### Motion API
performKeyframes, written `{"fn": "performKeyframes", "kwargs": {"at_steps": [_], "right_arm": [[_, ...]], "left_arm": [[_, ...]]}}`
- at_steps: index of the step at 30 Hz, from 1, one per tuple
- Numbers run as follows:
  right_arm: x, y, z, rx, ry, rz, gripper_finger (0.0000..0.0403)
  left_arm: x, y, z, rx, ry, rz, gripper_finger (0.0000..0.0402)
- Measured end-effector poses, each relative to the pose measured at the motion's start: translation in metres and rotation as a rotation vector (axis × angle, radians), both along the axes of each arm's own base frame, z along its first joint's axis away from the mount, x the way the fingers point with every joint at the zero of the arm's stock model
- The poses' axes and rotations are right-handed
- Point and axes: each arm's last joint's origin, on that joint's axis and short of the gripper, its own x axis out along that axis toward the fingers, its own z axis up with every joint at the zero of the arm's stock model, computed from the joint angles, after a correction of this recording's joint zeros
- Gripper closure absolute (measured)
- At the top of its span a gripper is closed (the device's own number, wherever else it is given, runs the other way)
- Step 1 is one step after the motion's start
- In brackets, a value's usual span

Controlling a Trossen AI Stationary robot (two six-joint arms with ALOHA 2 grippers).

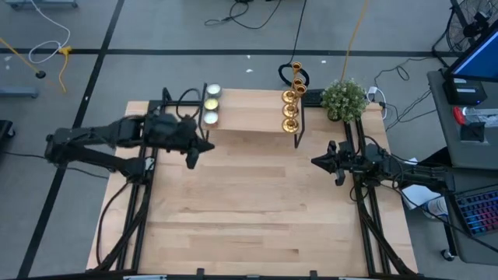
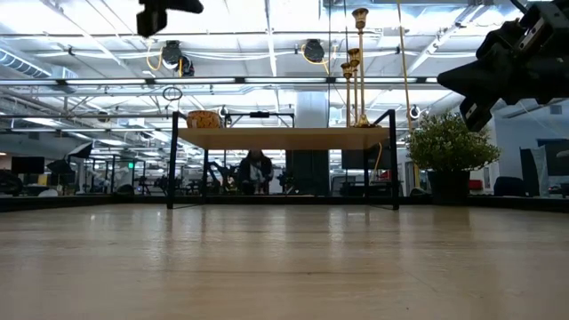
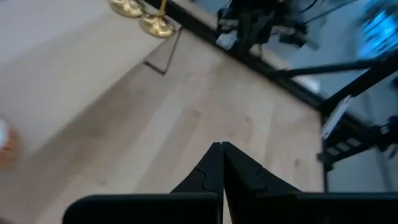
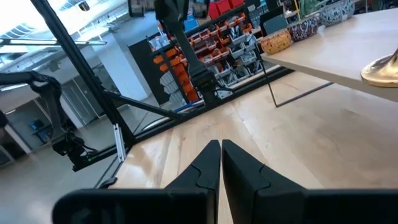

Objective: Pick & Place candle stick holders
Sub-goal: Return to Home Position

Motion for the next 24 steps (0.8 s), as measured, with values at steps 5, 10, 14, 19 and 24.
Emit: {"fn": "performKeyframes", "kwargs": {"at_steps": [5, 10, 14, 19, 24], "right_arm": [[0.000, 0.000, 0.001, -0.001, -0.006, 0.000, 0.0391], [0.000, 0.000, 0.001, -0.001, -0.007, 0.000, 0.0390], [0.000, 0.000, 0.001, -0.001, -0.006, -0.001, 0.0390], [0.000, 0.000, 0.001, -0.001, -0.007, -0.001, 0.0392], [0.000, 0.000, 0.001, -0.001, -0.007, -0.001, 0.0390]], "left_arm": [[-0.013, -0.006, -0.044, -0.033, -0.148, 0.009, 0.0401], [-0.027, -0.009, -0.092, -0.028, -0.218, 0.045, 0.0401], [-0.035, -0.009, -0.124, -0.031, -0.297, 0.096, 0.0401], [-0.043, -0.008, -0.159, 0.003, -0.358, 0.165, 0.0401], [-0.053, -0.008, -0.192, 0.038, -0.395, 0.200, 0.0401]]}}
